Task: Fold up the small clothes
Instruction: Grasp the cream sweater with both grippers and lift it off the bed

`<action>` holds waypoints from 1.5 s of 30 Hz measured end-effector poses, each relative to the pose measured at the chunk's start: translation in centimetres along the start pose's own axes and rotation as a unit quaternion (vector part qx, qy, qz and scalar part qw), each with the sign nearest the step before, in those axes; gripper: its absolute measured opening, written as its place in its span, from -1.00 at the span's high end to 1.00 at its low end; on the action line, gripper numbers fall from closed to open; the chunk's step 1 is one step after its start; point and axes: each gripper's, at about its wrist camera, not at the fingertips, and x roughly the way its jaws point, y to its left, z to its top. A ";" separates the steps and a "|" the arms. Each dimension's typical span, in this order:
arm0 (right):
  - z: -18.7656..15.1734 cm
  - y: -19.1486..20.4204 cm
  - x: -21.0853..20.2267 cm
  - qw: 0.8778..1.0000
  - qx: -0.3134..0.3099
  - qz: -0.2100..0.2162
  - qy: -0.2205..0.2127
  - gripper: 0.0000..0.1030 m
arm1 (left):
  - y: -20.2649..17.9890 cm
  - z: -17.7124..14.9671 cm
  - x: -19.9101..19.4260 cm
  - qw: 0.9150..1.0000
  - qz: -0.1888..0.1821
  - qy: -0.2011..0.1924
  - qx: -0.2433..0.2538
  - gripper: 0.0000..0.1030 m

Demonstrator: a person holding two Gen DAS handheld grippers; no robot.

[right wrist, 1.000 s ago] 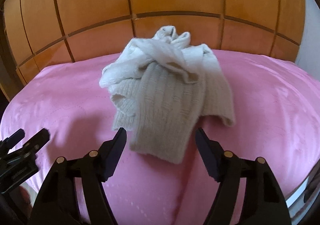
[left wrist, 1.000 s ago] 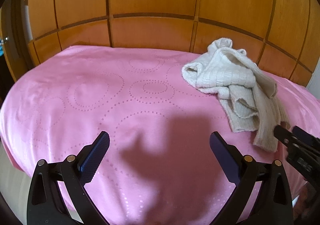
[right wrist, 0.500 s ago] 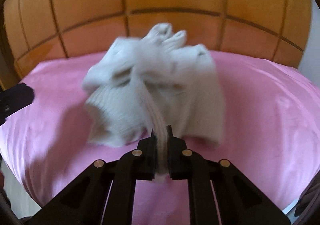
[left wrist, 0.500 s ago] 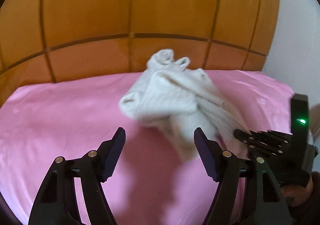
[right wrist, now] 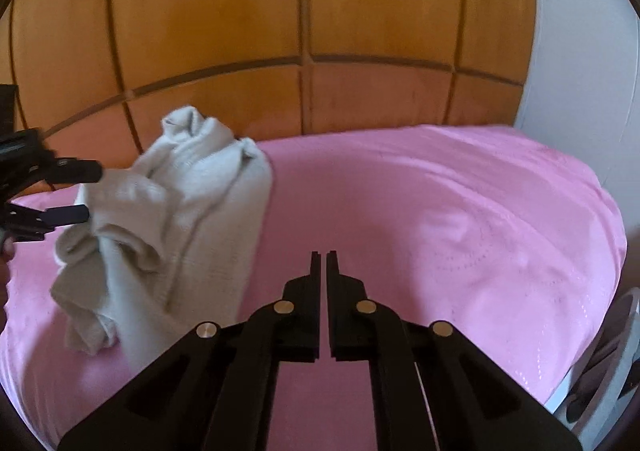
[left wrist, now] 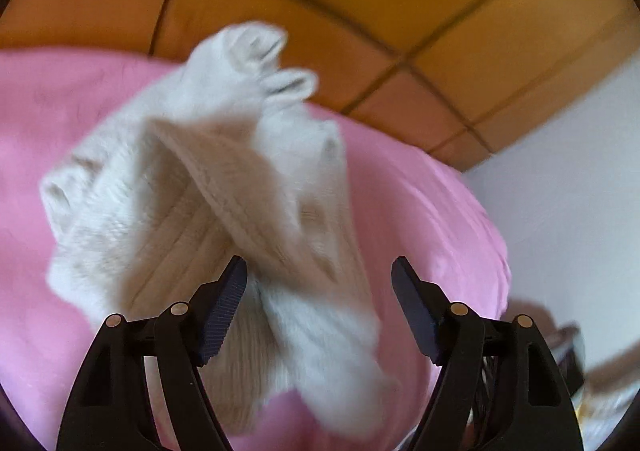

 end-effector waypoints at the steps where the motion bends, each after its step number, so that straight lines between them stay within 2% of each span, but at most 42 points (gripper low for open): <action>1: -0.3 -0.5 0.1 1.000 0.011 0.014 0.006 0.86 | 0.5 0.2 1.1 1.000 0.010 0.005 -0.020 -0.30; 2: -0.6 -0.7 0.1 0.999 0.022 0.027 0.012 0.54 | 0.9 0.3 1.6 0.999 0.023 0.007 -0.030 -0.19; 4: -0.8 -0.6 0.2 0.997 0.036 0.062 0.017 0.06 | 2.1 0.2 2.2 0.998 0.037 0.019 -0.048 0.43; 6: -1.0 0.1 -0.3 0.994 0.036 0.099 0.015 0.01 | 2.8 0.2 1.6 0.998 0.032 0.013 -0.050 0.66; 7: -1.0 0.8 -0.5 0.991 0.032 0.128 0.017 -0.12 | 3.1 0.2 0.9 0.998 0.023 0.006 -0.050 0.81; 8: -1.1 1.4 -0.8 0.987 0.031 0.154 0.018 -0.30 | 3.2 0.5 0.5 0.999 0.014 0.003 -0.050 0.86; 9: -1.0 2.4 -1.1 0.981 0.027 0.191 0.020 -0.38 | 3.3 0.7 -0.1 0.999 0.004 0.000 -0.049 0.86; 11: -1.1 4.5 -1.4 0.972 0.002 0.234 0.024 -0.52 | 3.0 1.2 -1.9 0.999 -0.009 -0.016 -0.040 0.86; 13: -1.3 6.9 -1.2 0.968 -0.036 0.246 0.029 -0.57 | 2.8 1.5 -3.9 0.999 -0.027 -0.032 -0.029 0.88; 15: -2.1 9.9 -0.3 0.968 -0.091 0.231 0.042 -0.57 | 2.6 2.1 -4.9 0.998 -0.034 -0.049 -0.023 0.88; 16: -2.6 11.0 0.3 0.966 -0.106 0.231 0.055 -0.54 | 2.9 2.4 -6.3 0.997 -0.038 -0.065 -0.021 0.88; 18: -3.6 12.7 1.7 0.960 -0.130 0.232 0.086 -0.25 | 3.9 3.5 -8.6 0.994 -0.035 -0.095 -0.028 0.88; 19: -4.3 13.6 2.3 0.958 -0.149 0.226 0.096 0.00 | 5.1 4.1 -10.6 0.992 -0.031 -0.117 -0.036 0.88; 20: -4.7 14.2 2.7 0.957 -0.166 0.215 0.098 0.36 | 6.2 4.7 -12.3 0.990 -0.020 -0.136 -0.041 0.88; 21: -5.0 14.6 2.9 0.957 -0.179 0.206 0.098 0.51 | 7.5 5.4 -14.3 0.986 0.000 -0.160 -0.046 0.88; 22: -5.1 14.6 2.9 0.957 -0.188 0.201 0.094 0.75 | 8.4 5.8 -15.9 0.983 0.016 -0.177 -0.051 0.88; 25: -3.6 14.0 1.6 0.961 -0.181 0.197 0.074 0.82 | 13.1 7.7 -21.3 0.966 0.074 -0.230 -0.090 0.88; 27: -0.8 11.7 0.5 0.966 -0.150 0.204 0.057 0.82 | 16.6 8.7 -25.4 0.943 0.134 -0.281 -0.119 0.88; 29: 1.8 9.8 -0.1 0.974 -0.127 0.186 0.031 1.00 | 19.1 9.0 -27.5 0.923 0.177 -0.312 -0.143 0.88; 30: 3.8 8.1 -0.1 0.982 -0.122 0.146 0.009 1.00 | 20.6 9.0 -28.8 0.910 0.205 -0.326 -0.156 0.88; 32: 6.6 5.7 0.5 0.990 -0.122 0.068 -0.024 1.00 | 22.4 8.4 -29.6 0.894 0.240 -0.332 -0.182 0.76; 34: 9.8 2.4 2.5 0.992 -0.111 -0.032 -0.042 1.00 | 24.5 7.1 -29.6 0.888 0.242 -0.327 -0.214 0.25; 35: 11.2 0.7 3.6 0.992 -0.098 -0.067 -0.044 1.00 | 25.0 6.4 -29.3 0.887 0.243 -0.323 -0.223 0.18; 37: 13.7 -2.8 5.7 0.991 -0.049 -0.122 -0.025 0.98 | 26.1 5.0 -27.5 0.904 0.212 -0.293 -0.228 0.16; 38: 14.4 -3.9 6.2 0.993 -0.030 -0.115 -0.017 0.87 | 26.1 4.0 -26.4 0.915 0.194 -0.274 -0.224 0.16; 39: 14.7 -4.3 6.1 0.995 -0.014 -0.099 -0.020 0.70 | 25.8 3.4 -25.5 0.921 0.186 -0.264 -0.219 0.16; 40: 14.7 -4.2 5.7 0.997 -0.005 -0.068 -0.021 -0.07 | 25.2 2.0 -23.6 0.934 0.169 -0.239 -0.203 0.16; 41: 14.5 -3.8 5.4 0.999 -0.002 -0.038 -0.023 -0.45 | 24.8 1.2 -22.5 0.942 0.156 -0.223 -0.194 0.16; 43: 13.6 -1.6 4.7 0.999 -0.015 0.031 -0.018 -0.46 | 23.1 -1.4 -19.0 0.961 0.118 -0.183 -0.173 0.16; 45: 12.4 1.8 4.3 0.992 -0.039 0.116 0.010 -0.47 | 21.1 -3.6 -16.0 0.974 0.083 -0.147 -0.153 0.16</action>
